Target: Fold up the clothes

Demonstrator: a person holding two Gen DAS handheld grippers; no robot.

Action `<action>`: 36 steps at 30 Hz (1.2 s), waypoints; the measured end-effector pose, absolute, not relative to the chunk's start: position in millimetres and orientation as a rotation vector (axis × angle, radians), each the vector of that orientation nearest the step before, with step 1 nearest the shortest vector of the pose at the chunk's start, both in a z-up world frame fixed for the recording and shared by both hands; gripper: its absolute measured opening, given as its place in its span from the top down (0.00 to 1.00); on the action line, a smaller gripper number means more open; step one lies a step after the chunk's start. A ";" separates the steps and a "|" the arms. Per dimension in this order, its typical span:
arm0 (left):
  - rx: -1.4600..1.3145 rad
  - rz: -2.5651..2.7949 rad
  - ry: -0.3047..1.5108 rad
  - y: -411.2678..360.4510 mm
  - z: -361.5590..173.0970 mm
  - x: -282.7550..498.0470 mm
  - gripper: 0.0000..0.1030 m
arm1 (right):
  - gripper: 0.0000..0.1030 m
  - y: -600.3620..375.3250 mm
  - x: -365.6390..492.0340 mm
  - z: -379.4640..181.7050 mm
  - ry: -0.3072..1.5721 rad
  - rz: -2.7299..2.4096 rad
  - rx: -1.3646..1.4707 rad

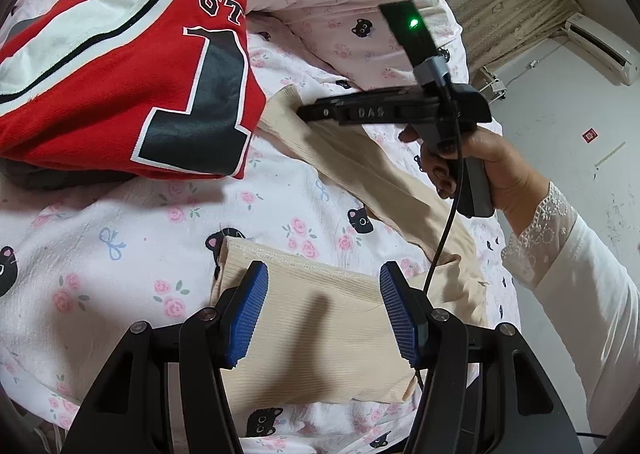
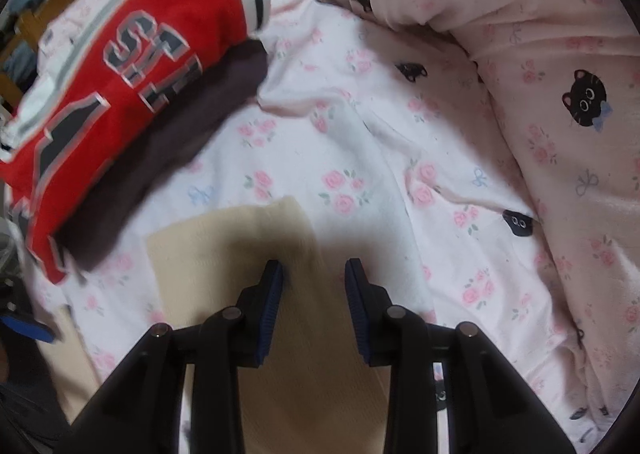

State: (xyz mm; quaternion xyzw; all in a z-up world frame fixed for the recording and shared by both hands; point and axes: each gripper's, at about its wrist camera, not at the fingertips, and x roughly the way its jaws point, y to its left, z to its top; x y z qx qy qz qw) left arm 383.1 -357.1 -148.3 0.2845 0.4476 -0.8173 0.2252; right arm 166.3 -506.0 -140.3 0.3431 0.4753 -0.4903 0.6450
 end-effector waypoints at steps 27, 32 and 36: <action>0.800 -2.250 1.272 -360.5 -155.3 378.1 0.48 | 0.95 -499.0 145.8 -112.2 1.035 -1.163 0.729; 0.806 -2.230 1.270 -362.2 -158.4 377.3 0.48 | 0.93 -507.0 142.0 -139.2 1.088 -1.206 0.767; 0.791 -2.204 1.276 -365.7 -160.3 382.8 0.48 | 0.90 -502.9 140.8 -135.6 1.052 -1.262 0.747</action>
